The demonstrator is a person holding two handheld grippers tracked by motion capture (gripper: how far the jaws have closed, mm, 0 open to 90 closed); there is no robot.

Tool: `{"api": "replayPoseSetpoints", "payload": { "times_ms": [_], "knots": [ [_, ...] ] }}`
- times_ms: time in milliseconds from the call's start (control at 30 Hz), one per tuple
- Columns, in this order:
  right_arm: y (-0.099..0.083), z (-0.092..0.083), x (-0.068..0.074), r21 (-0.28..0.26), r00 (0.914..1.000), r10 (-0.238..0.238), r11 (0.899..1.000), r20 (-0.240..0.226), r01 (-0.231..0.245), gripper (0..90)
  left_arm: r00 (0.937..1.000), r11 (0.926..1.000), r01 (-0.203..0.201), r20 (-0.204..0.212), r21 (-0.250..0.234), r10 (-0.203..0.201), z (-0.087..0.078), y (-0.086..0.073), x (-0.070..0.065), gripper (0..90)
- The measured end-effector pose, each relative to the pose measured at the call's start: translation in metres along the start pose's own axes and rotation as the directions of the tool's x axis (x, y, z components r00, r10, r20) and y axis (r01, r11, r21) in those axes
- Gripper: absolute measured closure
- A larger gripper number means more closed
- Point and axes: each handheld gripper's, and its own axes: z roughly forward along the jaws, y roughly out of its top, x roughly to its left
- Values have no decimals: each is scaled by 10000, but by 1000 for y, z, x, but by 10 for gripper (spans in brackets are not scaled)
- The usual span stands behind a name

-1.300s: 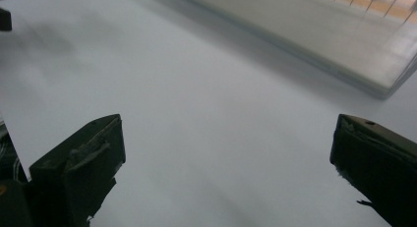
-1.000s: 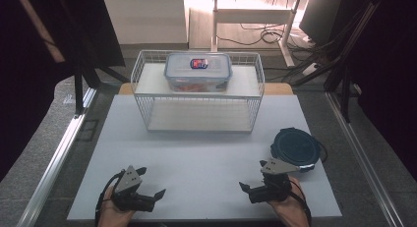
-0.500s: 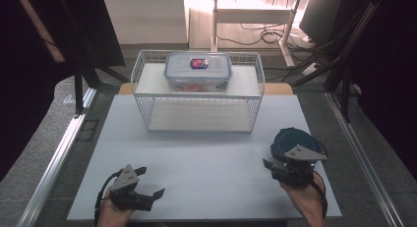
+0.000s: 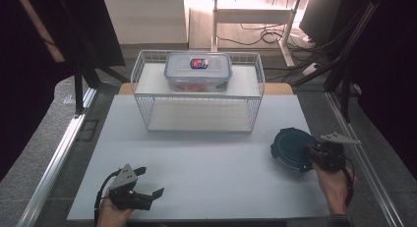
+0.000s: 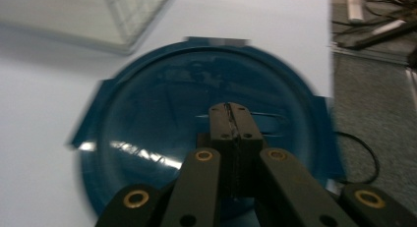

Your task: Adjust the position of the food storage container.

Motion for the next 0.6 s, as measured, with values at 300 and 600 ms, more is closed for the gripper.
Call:
{"api": "replayPoseSetpoints", "payload": {
  "times_ms": [300, 600],
  "knots": [
    [15, 12, -37, -35, 9924, 471, 9989, 1138, -470, 891, 9998, 10000, 85, 175, 15, -85, 1, 0, 1, 23],
    [7, 28, -48, 832, 9847, 588, 9938, 1640, -732, 893, 9996, 9998, 185, 200, 54, -186, 1, -1, 3, 24]
  ]
}}
